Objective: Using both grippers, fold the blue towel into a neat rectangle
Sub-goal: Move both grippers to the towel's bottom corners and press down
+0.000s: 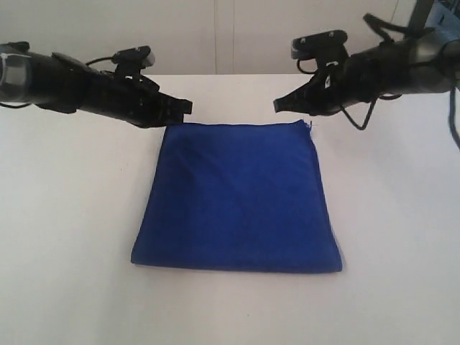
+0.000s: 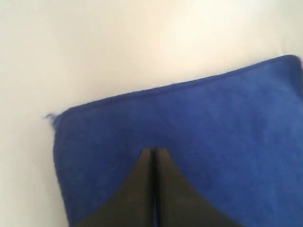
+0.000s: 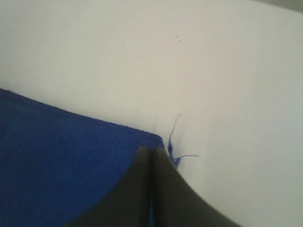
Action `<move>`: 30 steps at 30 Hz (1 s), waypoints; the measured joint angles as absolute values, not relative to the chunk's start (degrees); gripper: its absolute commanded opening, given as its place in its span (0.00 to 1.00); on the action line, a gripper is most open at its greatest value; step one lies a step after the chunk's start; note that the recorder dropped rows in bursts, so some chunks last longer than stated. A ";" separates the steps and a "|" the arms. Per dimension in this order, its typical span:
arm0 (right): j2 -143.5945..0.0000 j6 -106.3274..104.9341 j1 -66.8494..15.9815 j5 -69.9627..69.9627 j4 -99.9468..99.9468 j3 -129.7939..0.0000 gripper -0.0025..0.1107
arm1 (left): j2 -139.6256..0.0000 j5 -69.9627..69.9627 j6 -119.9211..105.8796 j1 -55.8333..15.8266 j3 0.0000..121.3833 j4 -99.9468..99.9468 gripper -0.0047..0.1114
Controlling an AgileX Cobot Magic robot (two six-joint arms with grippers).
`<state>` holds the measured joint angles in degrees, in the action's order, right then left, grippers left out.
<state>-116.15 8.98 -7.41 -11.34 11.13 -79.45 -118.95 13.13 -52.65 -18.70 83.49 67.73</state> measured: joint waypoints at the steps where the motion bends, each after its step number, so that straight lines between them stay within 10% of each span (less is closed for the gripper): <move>1: -114.51 8.98 -7.41 -12.75 11.13 -79.45 0.02 | -117.70 14.66 -52.65 -18.70 83.49 66.48 0.04; 12: -90.20 -1.46 -11.74 -40.60 1.86 -63.53 0.02 | -96.65 34.58 -26.55 -25.53 70.61 27.50 0.04; 30: -92.04 -2.34 -18.66 -30.09 -8.91 -44.10 0.02 | -93.05 20.42 -18.51 -30.86 48.34 24.87 0.04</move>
